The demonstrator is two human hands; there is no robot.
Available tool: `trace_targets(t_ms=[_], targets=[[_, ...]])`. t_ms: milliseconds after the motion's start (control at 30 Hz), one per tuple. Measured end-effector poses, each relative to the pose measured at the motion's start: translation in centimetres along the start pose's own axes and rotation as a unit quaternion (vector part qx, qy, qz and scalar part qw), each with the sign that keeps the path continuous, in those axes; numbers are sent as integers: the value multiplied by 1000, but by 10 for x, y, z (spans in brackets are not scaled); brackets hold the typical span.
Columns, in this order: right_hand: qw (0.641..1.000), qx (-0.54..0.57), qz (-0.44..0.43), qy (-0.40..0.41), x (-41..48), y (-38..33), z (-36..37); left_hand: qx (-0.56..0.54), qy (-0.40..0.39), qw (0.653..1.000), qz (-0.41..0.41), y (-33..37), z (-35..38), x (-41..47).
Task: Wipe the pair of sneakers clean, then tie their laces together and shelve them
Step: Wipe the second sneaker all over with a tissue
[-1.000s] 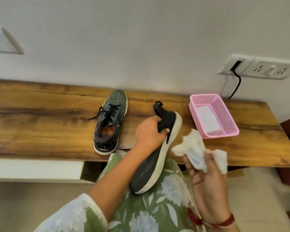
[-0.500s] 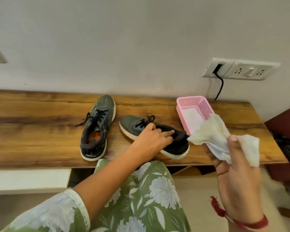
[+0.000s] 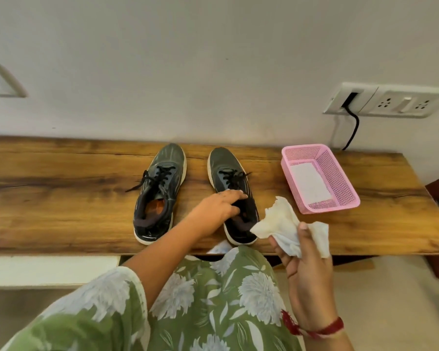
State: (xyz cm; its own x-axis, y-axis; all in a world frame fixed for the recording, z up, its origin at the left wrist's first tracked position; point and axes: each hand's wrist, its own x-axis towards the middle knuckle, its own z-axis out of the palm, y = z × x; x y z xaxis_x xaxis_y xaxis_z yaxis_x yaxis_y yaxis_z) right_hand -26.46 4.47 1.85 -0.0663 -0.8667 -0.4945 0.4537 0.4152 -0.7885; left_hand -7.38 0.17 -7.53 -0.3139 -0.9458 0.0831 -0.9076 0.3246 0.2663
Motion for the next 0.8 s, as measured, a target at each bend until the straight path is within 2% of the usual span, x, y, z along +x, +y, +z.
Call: trace_targets(t_ms=[100,167,200,267,300,367,467,600,800], targets=[[1000,7,4,6,6,10,6,-11,16,999,-31,-9,9,-12],[1000,25,0,17,12,16,10,-85,91,987,-99,-2,20,-23],[999,33,-2,19,14,19,12,-155,137,964,-168,5,24,-27],[999,45,-3,18,16,24,14,-277,221,884,-306,17,31,-35],[998,53,-5,20,17,26,14,-324,232,845,-356,22,32,-37],[998,59,-8,24,18,32,14,-378,193,812,-401,28,36,-32],[997,63,0,36,17,39,12,-401,129,814,-401,32,37,-12],[997,58,1,55,15,49,8,-347,74,829,-432,24,33,6],[994,82,-5,74,22,51,8,-338,40,842,-418,18,28,9]])
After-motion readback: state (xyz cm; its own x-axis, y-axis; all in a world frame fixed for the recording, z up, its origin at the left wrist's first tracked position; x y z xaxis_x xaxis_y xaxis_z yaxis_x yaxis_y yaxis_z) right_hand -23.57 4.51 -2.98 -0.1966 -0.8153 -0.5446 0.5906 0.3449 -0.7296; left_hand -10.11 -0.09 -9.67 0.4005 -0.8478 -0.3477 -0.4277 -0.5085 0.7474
